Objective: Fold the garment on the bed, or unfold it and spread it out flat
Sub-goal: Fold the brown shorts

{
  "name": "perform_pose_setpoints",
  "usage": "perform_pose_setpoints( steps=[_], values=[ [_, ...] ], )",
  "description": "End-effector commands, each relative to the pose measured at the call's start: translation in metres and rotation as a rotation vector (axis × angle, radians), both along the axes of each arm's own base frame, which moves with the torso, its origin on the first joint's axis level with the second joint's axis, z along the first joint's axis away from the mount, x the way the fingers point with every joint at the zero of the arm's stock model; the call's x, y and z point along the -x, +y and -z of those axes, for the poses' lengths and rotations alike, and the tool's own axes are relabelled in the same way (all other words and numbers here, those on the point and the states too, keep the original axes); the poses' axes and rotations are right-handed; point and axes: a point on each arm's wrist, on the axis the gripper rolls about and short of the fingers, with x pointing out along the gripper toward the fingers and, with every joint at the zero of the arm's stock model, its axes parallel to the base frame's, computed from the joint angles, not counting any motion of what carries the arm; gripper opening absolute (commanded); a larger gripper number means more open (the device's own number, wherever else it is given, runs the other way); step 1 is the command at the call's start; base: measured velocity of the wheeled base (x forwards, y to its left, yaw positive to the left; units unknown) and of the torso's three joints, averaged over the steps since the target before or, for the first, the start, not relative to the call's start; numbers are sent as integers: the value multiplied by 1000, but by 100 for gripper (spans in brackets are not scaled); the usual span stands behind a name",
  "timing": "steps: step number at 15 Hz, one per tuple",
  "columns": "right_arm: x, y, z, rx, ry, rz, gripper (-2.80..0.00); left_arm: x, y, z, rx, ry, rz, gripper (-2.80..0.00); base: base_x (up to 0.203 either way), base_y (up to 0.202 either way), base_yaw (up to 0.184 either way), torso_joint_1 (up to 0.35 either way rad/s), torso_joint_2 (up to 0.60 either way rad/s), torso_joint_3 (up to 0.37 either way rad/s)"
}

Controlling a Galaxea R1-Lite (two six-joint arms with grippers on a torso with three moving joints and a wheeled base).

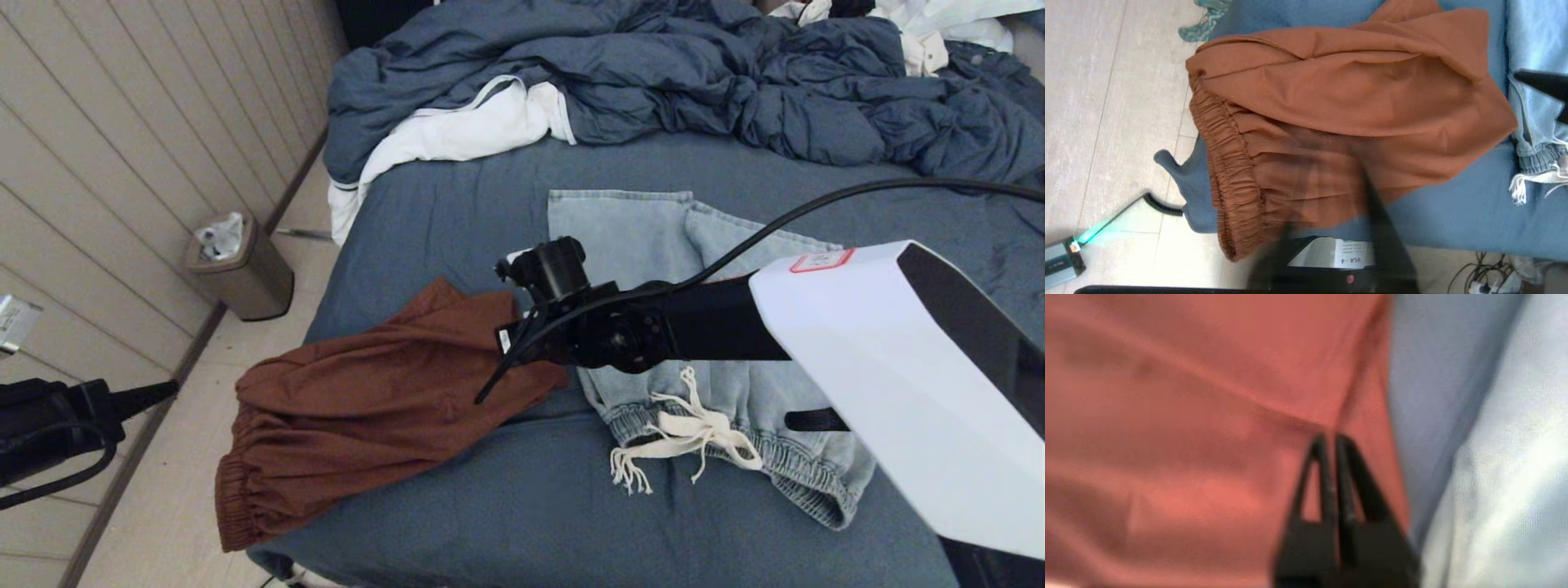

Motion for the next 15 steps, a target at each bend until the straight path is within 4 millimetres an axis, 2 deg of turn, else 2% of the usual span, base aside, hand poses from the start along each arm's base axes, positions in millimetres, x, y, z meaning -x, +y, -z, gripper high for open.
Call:
perform_pose_setpoints(
  steps=[1,5,10,15],
  values=[
    [6,0,3,15,15,-4,-280,-5,1,5,14,24,7,-280,0,0,0,0,0,0],
    [2,3,20,37,38,-2,-280,-7,1,7,15,-18,27,-280,0,0,0,0,0,0],
    [-14,22,51,68,50,-8,-280,-4,0,3,10,-35,29,-280,0,0,0,0,0,0],
    [-26,33,69,89,33,3,-280,-6,0,6,38,-21,47,-280,0,0,0,0,0,0]
  ],
)
